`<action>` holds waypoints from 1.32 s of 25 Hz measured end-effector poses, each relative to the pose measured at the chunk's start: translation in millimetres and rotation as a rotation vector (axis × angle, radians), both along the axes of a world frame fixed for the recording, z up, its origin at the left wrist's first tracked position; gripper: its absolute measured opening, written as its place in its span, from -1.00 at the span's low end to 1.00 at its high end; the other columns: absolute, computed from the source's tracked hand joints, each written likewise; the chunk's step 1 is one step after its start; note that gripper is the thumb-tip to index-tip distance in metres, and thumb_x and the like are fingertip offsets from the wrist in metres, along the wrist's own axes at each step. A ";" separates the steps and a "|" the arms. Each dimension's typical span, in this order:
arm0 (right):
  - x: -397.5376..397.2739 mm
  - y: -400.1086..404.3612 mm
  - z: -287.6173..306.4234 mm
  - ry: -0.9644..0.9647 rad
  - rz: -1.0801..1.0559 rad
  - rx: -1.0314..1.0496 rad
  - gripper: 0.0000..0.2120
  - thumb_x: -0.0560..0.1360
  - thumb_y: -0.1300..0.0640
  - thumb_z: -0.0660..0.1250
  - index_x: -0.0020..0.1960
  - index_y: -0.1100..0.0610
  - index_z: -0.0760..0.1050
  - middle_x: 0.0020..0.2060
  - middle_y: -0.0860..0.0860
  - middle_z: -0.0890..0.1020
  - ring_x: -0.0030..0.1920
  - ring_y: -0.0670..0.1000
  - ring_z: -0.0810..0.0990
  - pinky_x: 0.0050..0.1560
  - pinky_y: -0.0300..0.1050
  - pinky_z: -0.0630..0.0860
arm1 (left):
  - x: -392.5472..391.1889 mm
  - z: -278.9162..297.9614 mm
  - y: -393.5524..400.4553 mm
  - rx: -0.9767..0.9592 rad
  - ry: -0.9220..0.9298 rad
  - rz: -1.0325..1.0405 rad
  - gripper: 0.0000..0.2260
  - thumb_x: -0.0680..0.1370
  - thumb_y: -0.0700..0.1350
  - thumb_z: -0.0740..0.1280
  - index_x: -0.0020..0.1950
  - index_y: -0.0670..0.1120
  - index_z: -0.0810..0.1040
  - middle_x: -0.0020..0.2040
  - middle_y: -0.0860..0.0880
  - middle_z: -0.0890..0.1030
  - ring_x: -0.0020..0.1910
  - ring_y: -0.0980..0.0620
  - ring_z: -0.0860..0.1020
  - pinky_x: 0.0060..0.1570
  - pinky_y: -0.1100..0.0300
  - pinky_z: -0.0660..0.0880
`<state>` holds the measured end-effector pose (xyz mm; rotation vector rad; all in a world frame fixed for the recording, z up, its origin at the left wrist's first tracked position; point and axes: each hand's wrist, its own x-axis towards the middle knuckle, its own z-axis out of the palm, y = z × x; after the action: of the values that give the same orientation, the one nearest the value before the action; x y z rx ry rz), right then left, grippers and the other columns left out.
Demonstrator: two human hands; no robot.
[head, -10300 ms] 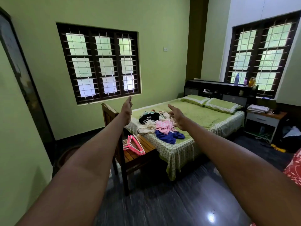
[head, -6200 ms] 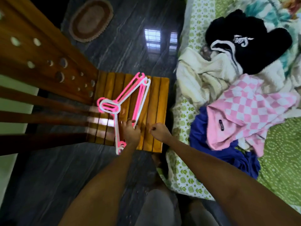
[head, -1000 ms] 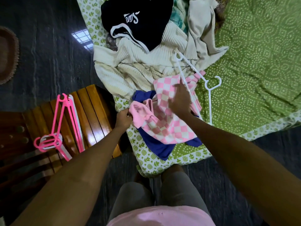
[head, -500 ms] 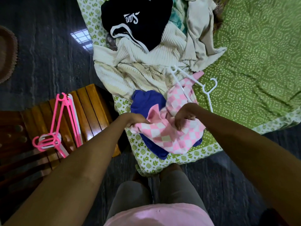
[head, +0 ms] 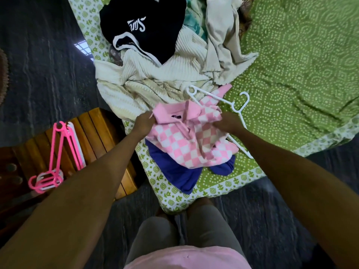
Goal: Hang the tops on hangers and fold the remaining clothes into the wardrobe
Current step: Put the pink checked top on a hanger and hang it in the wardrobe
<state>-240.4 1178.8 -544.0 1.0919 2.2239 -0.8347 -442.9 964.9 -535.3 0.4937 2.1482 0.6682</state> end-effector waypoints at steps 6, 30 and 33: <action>18.2 37.5 -49.9 0.253 -0.818 -0.065 -0.66 0.37 -0.02 0.43 -0.12 0.28 0.52 -0.23 0.09 0.56 -0.20 0.03 0.54 -0.14 0.02 0.48 | 11.2 -38.6 -11.2 0.021 -0.015 0.202 -0.73 0.59 -0.25 0.21 0.28 -0.25 0.47 0.10 -0.12 0.55 0.09 -0.03 0.49 -0.10 0.29 0.42; 19.6 37.8 95.8 0.688 -0.658 -0.258 -0.79 0.41 0.18 0.36 -0.04 0.30 0.62 -0.43 -0.04 0.61 -0.36 -0.09 0.47 -0.29 -0.24 0.37 | 27.7 23.7 18.3 0.064 -0.130 0.277 -0.88 0.48 -0.33 0.29 -0.26 -0.20 0.44 -0.39 -0.03 0.37 -0.41 0.08 0.32 -0.45 0.29 0.24; 32.9 17.3 118.8 0.539 -0.488 -0.129 -0.81 0.41 0.15 0.39 -0.02 0.17 0.66 -0.17 0.21 0.67 -0.18 0.02 0.55 -0.15 -0.10 0.41 | 34.0 41.1 11.2 0.076 -0.202 0.320 -0.90 0.48 -0.36 0.19 -0.20 -0.21 0.43 -0.31 -0.07 0.42 -0.26 -0.01 0.39 -0.37 0.20 0.30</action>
<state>-207.5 1196.1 -425.3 1.5113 2.2901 -1.6163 -408.9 976.0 -494.2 0.1135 2.0320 0.9376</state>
